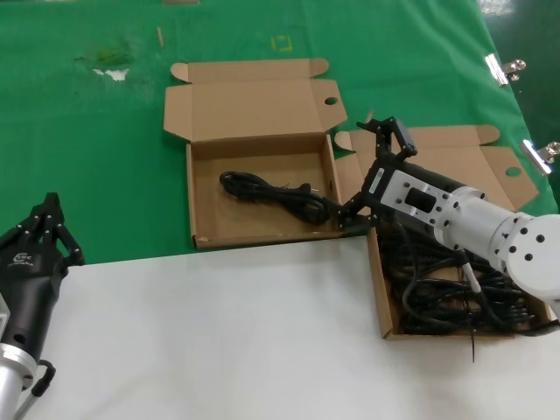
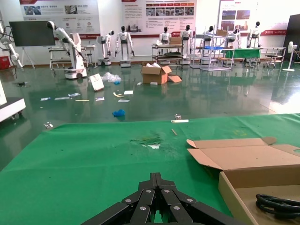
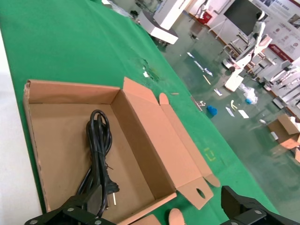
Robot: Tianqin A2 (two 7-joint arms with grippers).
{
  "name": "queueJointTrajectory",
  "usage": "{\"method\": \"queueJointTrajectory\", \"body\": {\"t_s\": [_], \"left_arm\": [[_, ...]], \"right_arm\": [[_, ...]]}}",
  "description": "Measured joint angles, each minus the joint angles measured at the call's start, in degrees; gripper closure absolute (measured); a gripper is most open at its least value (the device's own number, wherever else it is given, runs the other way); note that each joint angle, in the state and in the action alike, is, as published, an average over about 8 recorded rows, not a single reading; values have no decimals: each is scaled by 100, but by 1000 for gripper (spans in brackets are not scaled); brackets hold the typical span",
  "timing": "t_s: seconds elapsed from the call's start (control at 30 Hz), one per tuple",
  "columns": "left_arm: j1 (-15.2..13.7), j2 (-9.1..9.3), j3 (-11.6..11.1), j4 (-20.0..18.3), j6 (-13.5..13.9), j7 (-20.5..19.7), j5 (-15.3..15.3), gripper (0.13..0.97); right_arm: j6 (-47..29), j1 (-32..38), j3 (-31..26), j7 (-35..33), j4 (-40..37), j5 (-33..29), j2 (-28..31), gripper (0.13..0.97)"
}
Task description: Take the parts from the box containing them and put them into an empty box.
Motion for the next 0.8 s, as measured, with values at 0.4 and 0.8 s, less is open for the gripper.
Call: {"method": "queueJointTrajectory", "body": {"t_s": [0.4, 0.8], "left_arm": [[0, 0, 0, 0, 0, 0, 0, 920], [0, 0, 0, 0, 0, 0, 0, 795]], "right_arm": [[62, -133, 92, 65, 167, 75, 33, 157], [404, -587, 373, 137, 495, 487, -57, 129]]}}
